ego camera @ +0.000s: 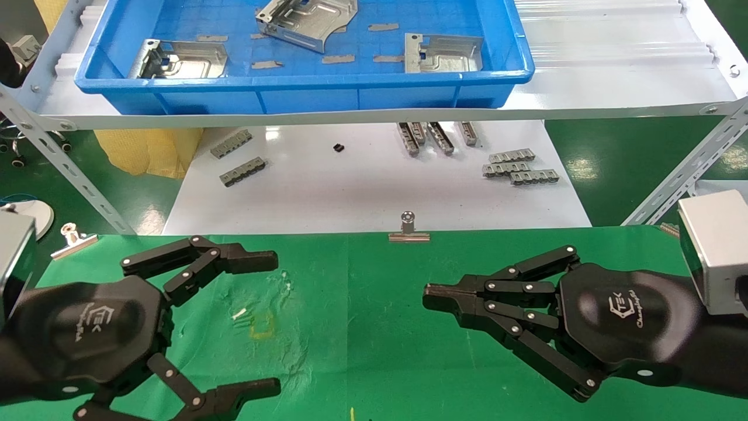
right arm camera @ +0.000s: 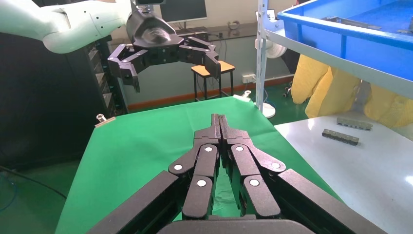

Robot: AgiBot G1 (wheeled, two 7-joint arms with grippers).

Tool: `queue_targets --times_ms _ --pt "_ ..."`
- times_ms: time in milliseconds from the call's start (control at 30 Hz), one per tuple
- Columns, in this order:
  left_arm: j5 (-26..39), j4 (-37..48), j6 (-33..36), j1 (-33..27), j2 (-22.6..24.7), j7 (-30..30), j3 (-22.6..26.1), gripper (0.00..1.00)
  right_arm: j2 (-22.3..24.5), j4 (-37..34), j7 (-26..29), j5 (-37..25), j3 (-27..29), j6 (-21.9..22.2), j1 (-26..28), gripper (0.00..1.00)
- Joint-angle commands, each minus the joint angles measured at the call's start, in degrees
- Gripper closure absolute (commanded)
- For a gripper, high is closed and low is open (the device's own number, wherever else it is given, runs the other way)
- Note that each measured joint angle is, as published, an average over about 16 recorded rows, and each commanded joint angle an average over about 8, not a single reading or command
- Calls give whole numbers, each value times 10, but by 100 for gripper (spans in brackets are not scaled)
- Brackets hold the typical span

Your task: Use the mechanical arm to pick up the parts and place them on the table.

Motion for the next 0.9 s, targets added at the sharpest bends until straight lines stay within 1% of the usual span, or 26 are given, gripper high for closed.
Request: queue_targets --times_ms 33,133,233,333,467,567,700,733,800,833,900 --pt "-1 -3 0 1 0 1 -1 0 0 0 0 0 0 0 0 100" --pt "17 15 -1 -43 15 0 5 0 0 0 0 0 0 0 0 100" --pt "43 54 -1 -104 39 0 16 0 0 0 0 0 0 0 0 100" --pt "73 116 -2 -172 70 7 29 0 0 0 0 0 0 0 0 100" --pt "124 230 -17 -263 121 26 50 0 0 0 0 0 0 0 0 100" --pt "167 332 -55 -325 166 44 67 0 0 0 0 0 0 0 0 100" --pt "218 458 -146 -396 229 66 85 0 0 0 0 0 0 0 0 100" --pt "229 485 -173 -411 244 71 89 0 0 0 0 0 0 0 0 94" --pt "248 535 -227 -438 274 80 95 0 0 0 0 0 0 0 0 69" --pt "256 557 -252 -450 289 84 98 7 0 0 0 0 0 0 0 56" --pt "269 598 -297 -469 315 89 103 32 0 0 0 0 0 0 0 31"
